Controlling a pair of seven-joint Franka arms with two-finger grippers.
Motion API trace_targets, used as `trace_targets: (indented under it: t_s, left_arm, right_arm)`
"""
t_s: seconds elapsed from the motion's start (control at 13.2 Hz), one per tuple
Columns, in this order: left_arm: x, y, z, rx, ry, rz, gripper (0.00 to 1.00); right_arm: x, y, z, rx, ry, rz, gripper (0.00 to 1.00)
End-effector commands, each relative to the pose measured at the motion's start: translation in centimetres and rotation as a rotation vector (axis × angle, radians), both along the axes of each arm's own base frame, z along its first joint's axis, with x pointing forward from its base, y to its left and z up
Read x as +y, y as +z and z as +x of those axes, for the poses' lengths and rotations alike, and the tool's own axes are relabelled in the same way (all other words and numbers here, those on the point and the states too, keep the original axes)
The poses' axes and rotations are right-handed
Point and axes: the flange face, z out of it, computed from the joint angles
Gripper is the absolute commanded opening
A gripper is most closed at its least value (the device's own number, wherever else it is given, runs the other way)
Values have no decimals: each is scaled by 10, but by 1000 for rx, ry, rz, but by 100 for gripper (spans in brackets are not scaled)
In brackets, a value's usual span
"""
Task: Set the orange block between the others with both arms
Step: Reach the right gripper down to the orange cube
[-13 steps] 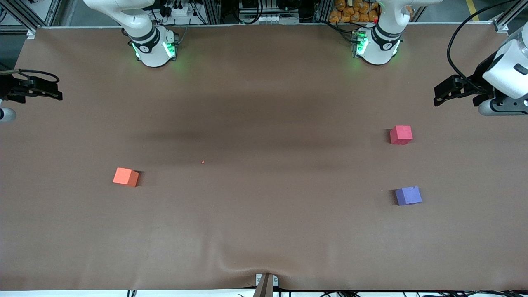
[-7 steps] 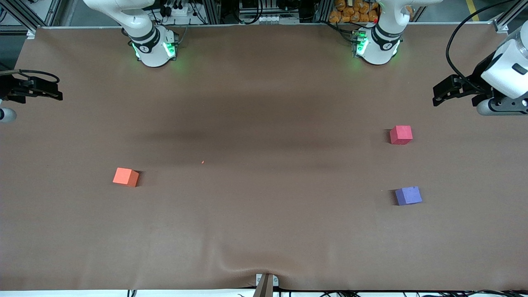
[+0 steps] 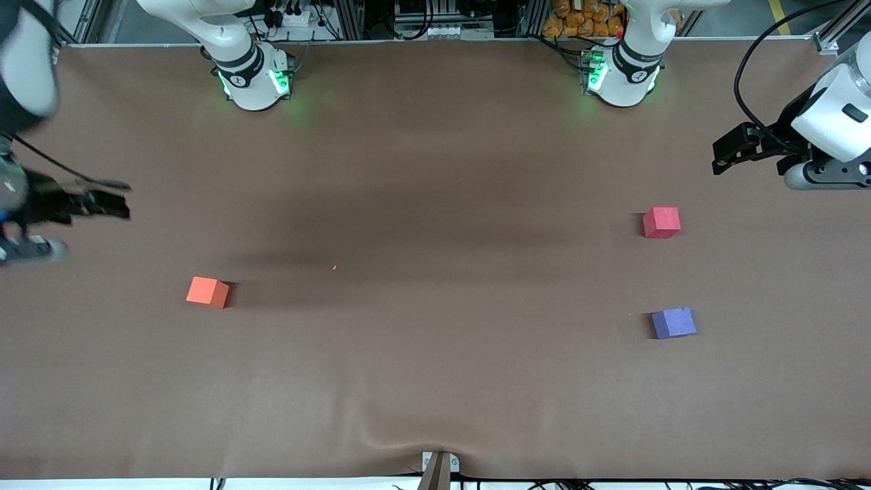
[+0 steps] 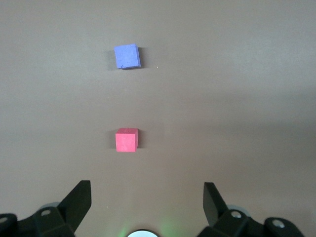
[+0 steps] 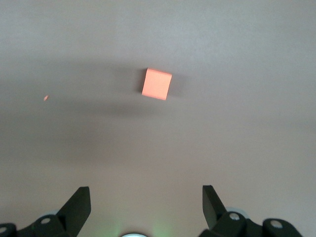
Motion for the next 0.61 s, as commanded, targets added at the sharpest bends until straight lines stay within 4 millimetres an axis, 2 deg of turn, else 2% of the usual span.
trace_targets:
  t_s: [0.0, 0.23, 0.38, 0.53]
  left_arm:
    - [0, 6, -7, 0, 13, -16, 100]
    - [-2, 6, -7, 0, 10, -16, 100]
    - [1, 6, -6, 0, 13, -16, 100]
    - [2, 6, -6, 0, 15, -16, 100]
  right_arm:
    - [-2, -74, 34, 34, -8, -34, 100]
    - [0, -125, 48, 60, -21, -7, 100]
    - [-16, -173, 54, 84, -95, 93, 100]
    - [-22, -204, 53, 60, -116, 110, 100]
